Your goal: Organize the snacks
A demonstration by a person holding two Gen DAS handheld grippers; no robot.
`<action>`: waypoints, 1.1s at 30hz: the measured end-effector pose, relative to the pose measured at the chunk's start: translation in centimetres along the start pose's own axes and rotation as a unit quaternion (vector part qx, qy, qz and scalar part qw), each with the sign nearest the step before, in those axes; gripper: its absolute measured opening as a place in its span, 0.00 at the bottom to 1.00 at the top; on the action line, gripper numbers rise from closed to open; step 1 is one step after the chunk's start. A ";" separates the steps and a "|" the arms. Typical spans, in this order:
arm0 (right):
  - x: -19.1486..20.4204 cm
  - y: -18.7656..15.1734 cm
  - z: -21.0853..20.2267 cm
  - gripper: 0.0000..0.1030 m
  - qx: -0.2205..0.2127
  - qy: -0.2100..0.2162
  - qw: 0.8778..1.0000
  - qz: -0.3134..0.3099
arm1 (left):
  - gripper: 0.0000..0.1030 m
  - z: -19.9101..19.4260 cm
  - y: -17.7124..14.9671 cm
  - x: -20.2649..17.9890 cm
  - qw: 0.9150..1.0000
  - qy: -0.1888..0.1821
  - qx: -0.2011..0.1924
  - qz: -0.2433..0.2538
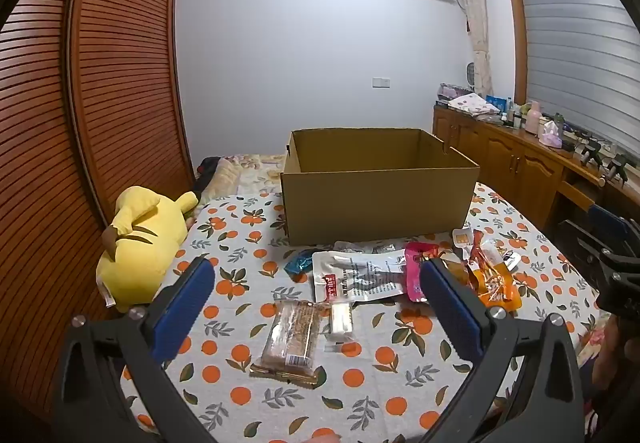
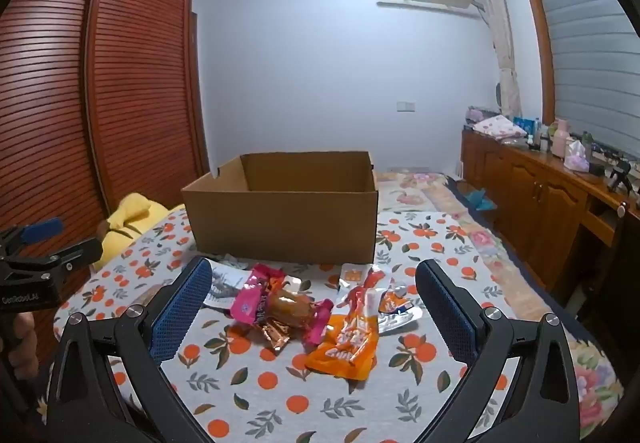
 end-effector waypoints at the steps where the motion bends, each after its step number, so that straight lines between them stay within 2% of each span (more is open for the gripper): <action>1: 0.0 0.0 0.0 1.00 0.000 0.001 1.000 0.000 | 1.00 -0.1 0.0 0.0 1.000 0.000 0.000 -0.001; 7: -0.1 0.0 0.0 1.00 0.000 0.005 1.000 -0.001 | 1.00 -0.9 0.0 0.2 1.000 0.002 -0.004 -0.001; 9: 0.1 -0.1 -0.1 1.00 0.000 -0.004 1.000 -0.005 | 1.00 0.3 -0.3 -0.7 1.000 0.002 0.004 0.002; 16: 0.2 -0.3 -0.1 1.00 0.001 -0.007 1.000 -0.006 | 1.00 0.4 -0.4 -1.2 1.000 0.004 0.003 0.002; 33: 0.1 -0.3 -0.1 1.00 0.001 -0.007 1.000 -0.005 | 1.00 -0.1 0.1 -0.1 1.000 -0.006 0.000 0.003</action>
Point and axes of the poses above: each gripper's, at about its wrist camera, not at the fingertips, and z roughly the way its jaws point, x to its left, y to its top, the point moved 4 cm from there along z, roughly the way its jaws point
